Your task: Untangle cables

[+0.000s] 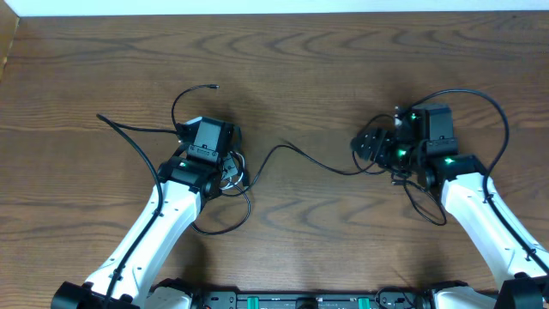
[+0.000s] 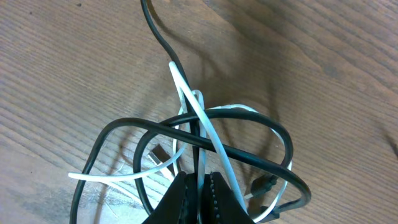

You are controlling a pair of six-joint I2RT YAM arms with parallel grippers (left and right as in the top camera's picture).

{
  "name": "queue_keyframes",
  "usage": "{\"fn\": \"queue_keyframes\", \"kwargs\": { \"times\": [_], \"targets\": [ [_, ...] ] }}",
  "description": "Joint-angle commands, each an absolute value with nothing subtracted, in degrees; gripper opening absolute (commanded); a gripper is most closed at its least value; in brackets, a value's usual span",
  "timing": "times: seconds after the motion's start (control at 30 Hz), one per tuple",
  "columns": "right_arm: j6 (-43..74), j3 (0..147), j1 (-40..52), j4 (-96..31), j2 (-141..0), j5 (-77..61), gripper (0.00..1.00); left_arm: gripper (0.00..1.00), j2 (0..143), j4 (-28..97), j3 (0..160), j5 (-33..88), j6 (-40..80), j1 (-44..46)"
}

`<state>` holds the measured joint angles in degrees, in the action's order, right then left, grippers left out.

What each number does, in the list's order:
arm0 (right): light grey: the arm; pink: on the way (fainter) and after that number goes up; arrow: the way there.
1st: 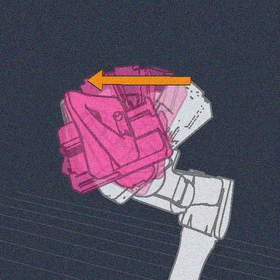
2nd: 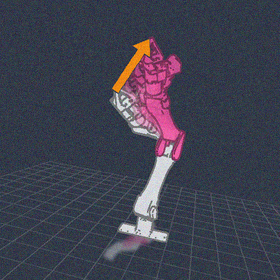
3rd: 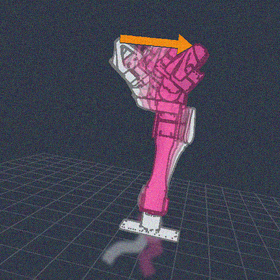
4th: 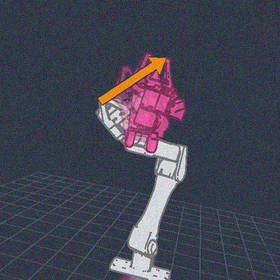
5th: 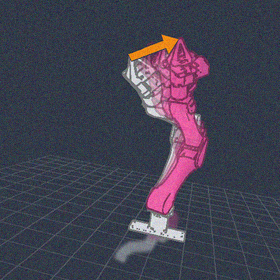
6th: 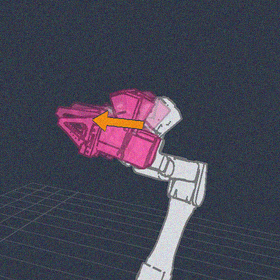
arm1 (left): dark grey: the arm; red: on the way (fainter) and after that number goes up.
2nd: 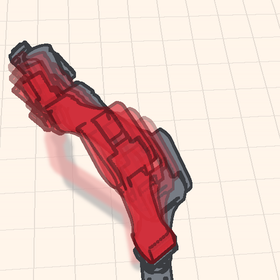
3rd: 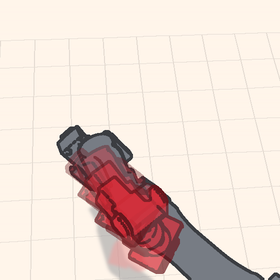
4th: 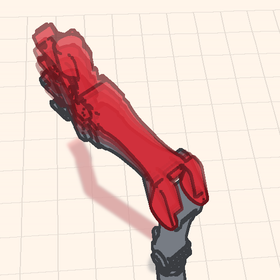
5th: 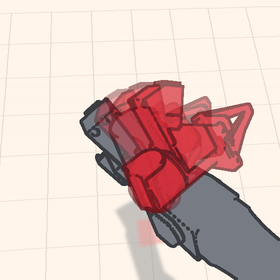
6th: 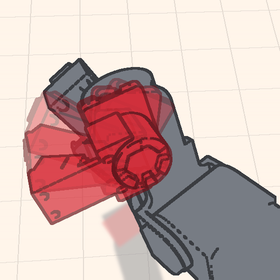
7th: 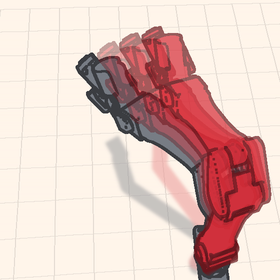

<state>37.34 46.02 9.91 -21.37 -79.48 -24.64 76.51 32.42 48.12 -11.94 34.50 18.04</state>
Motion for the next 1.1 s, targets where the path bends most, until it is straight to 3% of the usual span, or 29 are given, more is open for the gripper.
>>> {"fn": "queue_keyframes", "kwargs": {
  "times": [0.0,0.1,0.2,0.27,0.37,0.5,0.67,0.73,0.87,1.07],
  "targets": [
    [42.9,46.1,12.6,-21.2,-79.4,-26.6,0.67,0.08,76.7,31.4,47.2,-9.6,32.7,17.8],
    [47.3,46.0,15.4,-21.1,-79.7,-24.9,0.60,0.07,76.7,30.0,47.2,-5.2,29.1,17.8],
    [50.5,46.0,18.7,-19.6,-80.2,-22.7,0.61,0.08,76.7,29.5,47.2,-3.8,28.0,17.8],
    [50.8,46.0,20.7,-18.0,-80.7,-22.0,0.63,0.08,76.7,29.5,47.2,-3.8,28.0,17.8],
    [50.8,46.0,23.8,-15.8,-81.5,-20.0,0.79,0.08,76.7,29.5,47.2,-3.8,28.0,17.8],
    [50.5,46.0,26.2,-17.0,-82.3,-15.1,0.83,0.08,76.7,29.5,47.2,-3.8,28.0,17.8],
    [48.5,47.9,24.2,-24.5,-81.3,-13.3,0.93,0.08,76.7,29.5,47.2,-3.8,28.0,17.8],
    [46.2,54.0,21.7,-37.2,-80.3,-8.0,0.96,0.08,76.7,29.5,47.2,-3.8,28.1,17.8],
    [43.6,61.4,21.2,-49.5,-80.2,-0.4,0.99,0.08,76.7,29.4,47.2,-3.8,28.1,17.8],
    [43.7,62.5,22.7,-48.2,-80.2,-3.6,0.99,0.08,76.7,29.4,47.2,-3.8,28.1,17.8]
  ]
}}
